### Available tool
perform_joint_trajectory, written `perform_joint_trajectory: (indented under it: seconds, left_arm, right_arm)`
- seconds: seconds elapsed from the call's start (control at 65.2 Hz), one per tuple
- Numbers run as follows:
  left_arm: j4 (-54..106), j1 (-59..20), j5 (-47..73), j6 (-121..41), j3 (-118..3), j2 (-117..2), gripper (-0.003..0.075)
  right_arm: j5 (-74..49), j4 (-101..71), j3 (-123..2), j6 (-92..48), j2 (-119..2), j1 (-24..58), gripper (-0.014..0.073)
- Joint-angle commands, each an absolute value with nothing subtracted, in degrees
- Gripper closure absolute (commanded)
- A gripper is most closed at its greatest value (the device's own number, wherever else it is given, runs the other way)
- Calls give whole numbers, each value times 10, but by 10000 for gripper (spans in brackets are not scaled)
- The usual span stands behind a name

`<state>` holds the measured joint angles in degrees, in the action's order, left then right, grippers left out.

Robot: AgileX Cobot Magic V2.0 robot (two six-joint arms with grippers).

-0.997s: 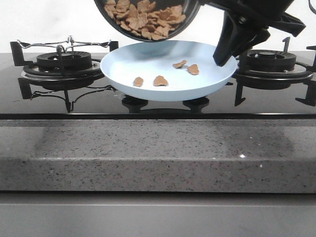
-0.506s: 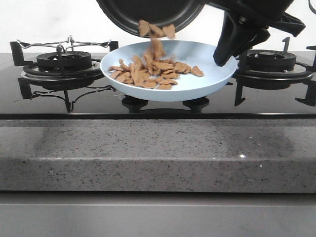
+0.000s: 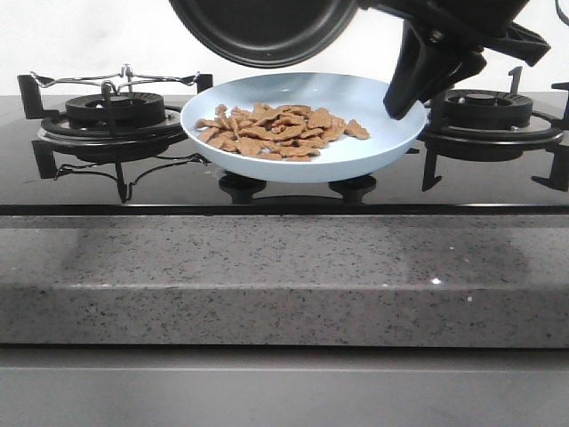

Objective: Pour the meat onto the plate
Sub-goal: 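Tilt the pan over the plate with the left gripper, pouring meat, then return the empty pan onto its burner with the left gripper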

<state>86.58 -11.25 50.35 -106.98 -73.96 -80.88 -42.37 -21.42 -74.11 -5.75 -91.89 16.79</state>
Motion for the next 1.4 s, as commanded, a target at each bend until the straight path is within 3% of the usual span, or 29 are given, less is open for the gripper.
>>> perform_joint_trajectory:
  seconds: [0.0, 0.491, 0.828, 1.38]
  left_arm:
    - [923, -100, 463, -1002, -762, -785, 741]
    - [1025, 66, 429, -629, -762, -840, 741]
    - [1061, 124, 458, -538, -762, -920, 741]
    - [1066, 145, 446, -517, -762, -996, 741]
  right_arm:
    - [-405, -225, -756, -66, -895, 166, 662]
    - [-405, -225, -756, -66, -895, 166, 662]
    - [-405, -225, -756, -66, -895, 166, 662]
    - [-405, -225, -756, -66, -895, 166, 662]
